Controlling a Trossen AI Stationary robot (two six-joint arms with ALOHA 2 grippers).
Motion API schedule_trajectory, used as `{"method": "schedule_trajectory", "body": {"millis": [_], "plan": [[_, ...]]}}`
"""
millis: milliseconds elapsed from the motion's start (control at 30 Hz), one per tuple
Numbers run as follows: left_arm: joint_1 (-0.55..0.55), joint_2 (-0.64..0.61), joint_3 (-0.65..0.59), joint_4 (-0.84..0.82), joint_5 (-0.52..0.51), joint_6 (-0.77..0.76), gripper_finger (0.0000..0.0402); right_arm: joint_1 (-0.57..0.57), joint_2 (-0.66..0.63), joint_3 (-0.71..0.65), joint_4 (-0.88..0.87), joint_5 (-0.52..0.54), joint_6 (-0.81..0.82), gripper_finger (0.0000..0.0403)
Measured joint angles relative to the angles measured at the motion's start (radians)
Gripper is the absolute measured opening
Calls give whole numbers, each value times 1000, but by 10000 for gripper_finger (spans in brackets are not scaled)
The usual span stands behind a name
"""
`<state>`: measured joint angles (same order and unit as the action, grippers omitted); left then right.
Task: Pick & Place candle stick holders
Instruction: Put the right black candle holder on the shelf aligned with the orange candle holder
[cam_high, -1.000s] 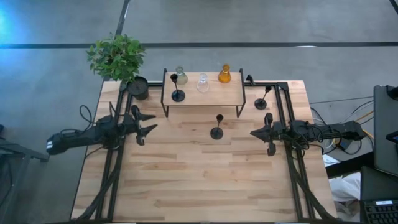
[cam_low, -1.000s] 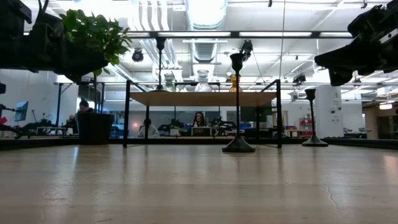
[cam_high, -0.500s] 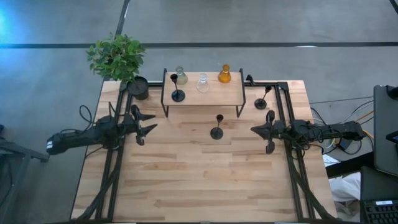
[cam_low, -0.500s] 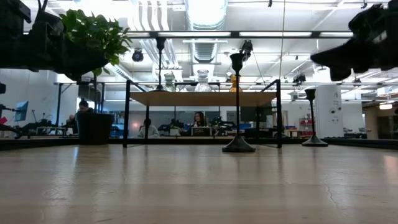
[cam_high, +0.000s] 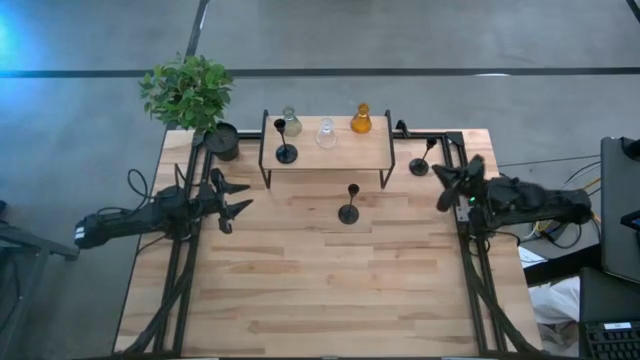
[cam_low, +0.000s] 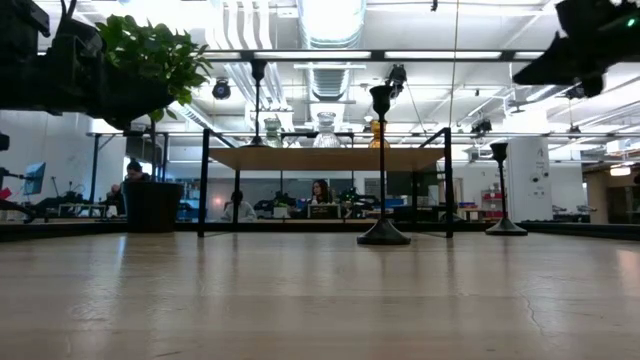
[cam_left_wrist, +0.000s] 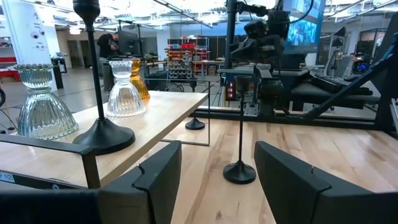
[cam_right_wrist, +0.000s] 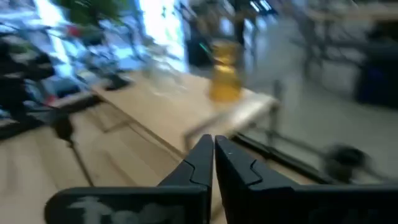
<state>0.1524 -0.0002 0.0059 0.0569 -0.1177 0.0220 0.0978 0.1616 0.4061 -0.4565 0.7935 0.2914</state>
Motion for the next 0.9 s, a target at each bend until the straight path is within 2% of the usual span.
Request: {"method": "schedule_trajectory", "body": {"millis": [167, 367, 467, 633, 767, 900], "plan": [[0, 0, 0, -5, 0, 0, 209, 0, 82, 154, -332, 18, 262, 73], [0, 0, 0, -6, 0, 0, 209, 0, 149, 143, -372, 22, 436, 182], [0, 0, 0, -7, 0, 0, 209, 0, 195, 91, -362, 30, 478, 219], [0, 0, 0, -7, 0, 0, 209, -1, 278, -18, -349, 98, 609, 236], [0, 0, 0, -7, 0, 0, 209, 0, 322, -101, -290, 223, 711, 227], [0, 0, 0, -8, 0, 0, 209, -1, 350, -182, -199, 241, 747, 212]]}}
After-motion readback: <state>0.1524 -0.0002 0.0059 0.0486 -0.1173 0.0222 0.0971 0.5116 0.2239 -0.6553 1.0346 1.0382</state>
